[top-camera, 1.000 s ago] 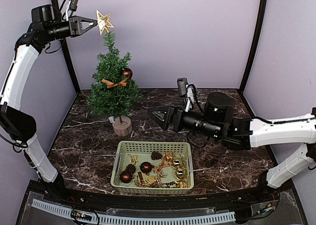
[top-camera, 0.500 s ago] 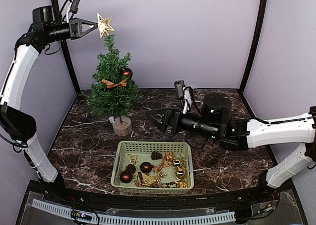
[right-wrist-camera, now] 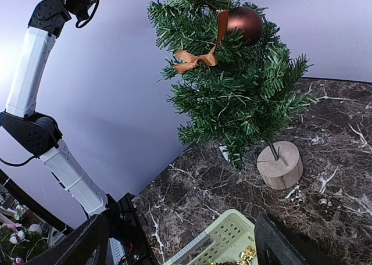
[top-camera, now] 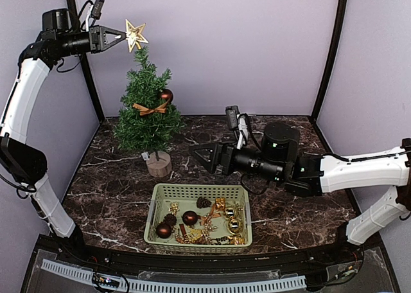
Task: Decorate the small christmas tree
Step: Insert the ornament star at the top of the tree.
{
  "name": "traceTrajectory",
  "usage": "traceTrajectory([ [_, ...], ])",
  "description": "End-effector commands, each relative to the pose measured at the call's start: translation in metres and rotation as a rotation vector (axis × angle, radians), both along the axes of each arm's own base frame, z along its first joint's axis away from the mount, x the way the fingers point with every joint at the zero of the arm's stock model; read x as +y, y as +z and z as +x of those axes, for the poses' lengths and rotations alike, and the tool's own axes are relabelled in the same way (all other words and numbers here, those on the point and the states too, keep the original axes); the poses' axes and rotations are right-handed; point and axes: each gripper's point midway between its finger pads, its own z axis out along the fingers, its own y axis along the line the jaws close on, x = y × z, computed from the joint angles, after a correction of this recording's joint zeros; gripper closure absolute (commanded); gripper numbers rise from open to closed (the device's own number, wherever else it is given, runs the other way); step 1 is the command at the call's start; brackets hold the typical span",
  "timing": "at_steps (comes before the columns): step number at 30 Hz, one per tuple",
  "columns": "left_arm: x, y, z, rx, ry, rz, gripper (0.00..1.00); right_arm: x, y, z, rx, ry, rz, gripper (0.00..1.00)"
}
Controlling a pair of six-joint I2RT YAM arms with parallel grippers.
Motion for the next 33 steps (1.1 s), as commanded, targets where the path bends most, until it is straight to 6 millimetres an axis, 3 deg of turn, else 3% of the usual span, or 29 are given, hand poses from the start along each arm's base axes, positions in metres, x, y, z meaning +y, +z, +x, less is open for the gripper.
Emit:
traceTrajectory([
  [1,-0.001,-0.004,-0.009,0.021,-0.033,0.01,1.0,0.003,0.009,0.001,-0.006,0.006,0.035,0.12],
  [10,-0.001,-0.004,-0.008,0.019,-0.034,0.009,1.0,0.005,0.009,0.001,-0.007,0.008,0.035,0.12],
  [18,0.002,-0.001,-0.004,0.01,0.003,0.011,0.73,0.005,0.009,0.001,-0.006,0.007,0.034,0.12],
  [24,0.004,-0.001,-0.007,-0.005,0.02,0.019,0.45,0.004,0.008,0.001,-0.007,0.007,0.035,0.12],
  [27,0.007,-0.003,-0.011,-0.042,0.047,0.032,0.38,0.003,0.009,0.001,-0.008,0.006,0.037,0.12],
  [28,0.007,-0.015,-0.008,-0.022,0.052,0.036,0.36,0.003,0.01,0.001,-0.011,0.004,0.037,0.12],
  [29,0.01,-0.002,-0.018,-0.083,0.071,0.033,0.36,0.002,0.011,0.001,-0.014,0.001,0.037,0.12],
  [30,0.011,-0.017,-0.015,-0.059,0.084,0.037,0.35,0.0,0.011,0.002,-0.019,-0.009,0.031,0.12],
  [31,0.016,0.0,-0.027,-0.14,0.121,0.029,0.35,-0.002,0.011,0.003,-0.026,-0.019,0.019,0.12],
  [32,0.018,-0.024,-0.024,-0.098,0.142,0.035,0.34,-0.004,0.011,0.005,-0.035,-0.033,0.003,0.12],
  [33,0.026,-0.003,-0.042,-0.196,0.201,0.023,0.34,-0.008,0.008,0.006,-0.035,-0.05,-0.029,0.12],
])
